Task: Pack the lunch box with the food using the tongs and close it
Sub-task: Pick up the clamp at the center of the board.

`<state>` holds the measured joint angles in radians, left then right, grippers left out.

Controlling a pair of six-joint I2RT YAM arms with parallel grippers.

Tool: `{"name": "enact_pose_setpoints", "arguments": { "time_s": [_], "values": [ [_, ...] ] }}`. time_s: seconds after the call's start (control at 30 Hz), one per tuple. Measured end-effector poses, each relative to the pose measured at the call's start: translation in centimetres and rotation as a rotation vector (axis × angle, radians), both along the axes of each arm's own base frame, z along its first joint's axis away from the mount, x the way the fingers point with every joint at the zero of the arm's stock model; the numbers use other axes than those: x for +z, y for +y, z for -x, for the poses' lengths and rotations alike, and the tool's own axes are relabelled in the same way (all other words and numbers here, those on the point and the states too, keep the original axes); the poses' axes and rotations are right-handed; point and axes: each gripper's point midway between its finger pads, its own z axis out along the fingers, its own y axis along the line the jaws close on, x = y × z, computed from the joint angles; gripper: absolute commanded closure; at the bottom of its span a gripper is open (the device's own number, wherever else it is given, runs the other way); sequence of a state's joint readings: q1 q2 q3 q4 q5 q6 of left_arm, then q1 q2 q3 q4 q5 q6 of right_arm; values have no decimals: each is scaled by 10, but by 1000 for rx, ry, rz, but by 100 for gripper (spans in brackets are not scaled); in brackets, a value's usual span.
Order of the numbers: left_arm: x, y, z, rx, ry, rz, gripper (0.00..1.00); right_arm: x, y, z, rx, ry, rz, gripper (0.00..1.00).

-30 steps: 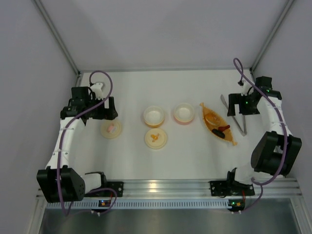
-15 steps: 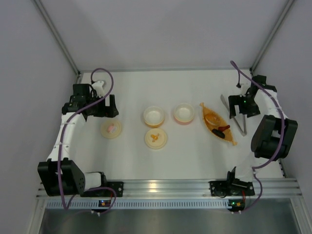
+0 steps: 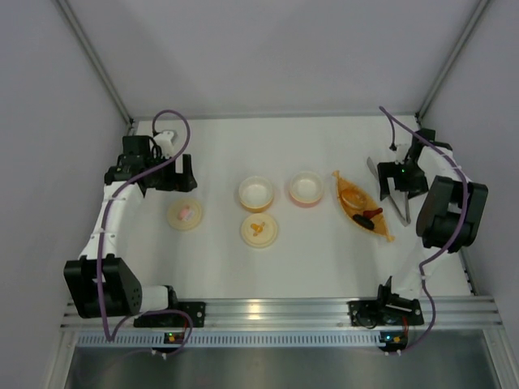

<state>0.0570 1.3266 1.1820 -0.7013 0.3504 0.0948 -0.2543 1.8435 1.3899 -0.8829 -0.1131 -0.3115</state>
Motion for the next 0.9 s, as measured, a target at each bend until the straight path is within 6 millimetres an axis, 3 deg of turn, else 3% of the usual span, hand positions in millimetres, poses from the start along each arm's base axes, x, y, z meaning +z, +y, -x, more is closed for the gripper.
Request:
{"name": "enact_pose_setpoints", "arguments": {
  "time_s": [0.63, 0.8, 0.9],
  "values": [
    [-12, 2, -8, -7, 19, -14, 2, -39, -9, -27, -12, -18, 9, 11],
    [-14, 3, -8, -13, 22, -19, 2, -31, -2, -33, 3, -50, -35, 9],
    [-14, 2, -8, -17, 22, -19, 2, -15, 2, -35, 18, -93, -47, 6]
  ]
}}
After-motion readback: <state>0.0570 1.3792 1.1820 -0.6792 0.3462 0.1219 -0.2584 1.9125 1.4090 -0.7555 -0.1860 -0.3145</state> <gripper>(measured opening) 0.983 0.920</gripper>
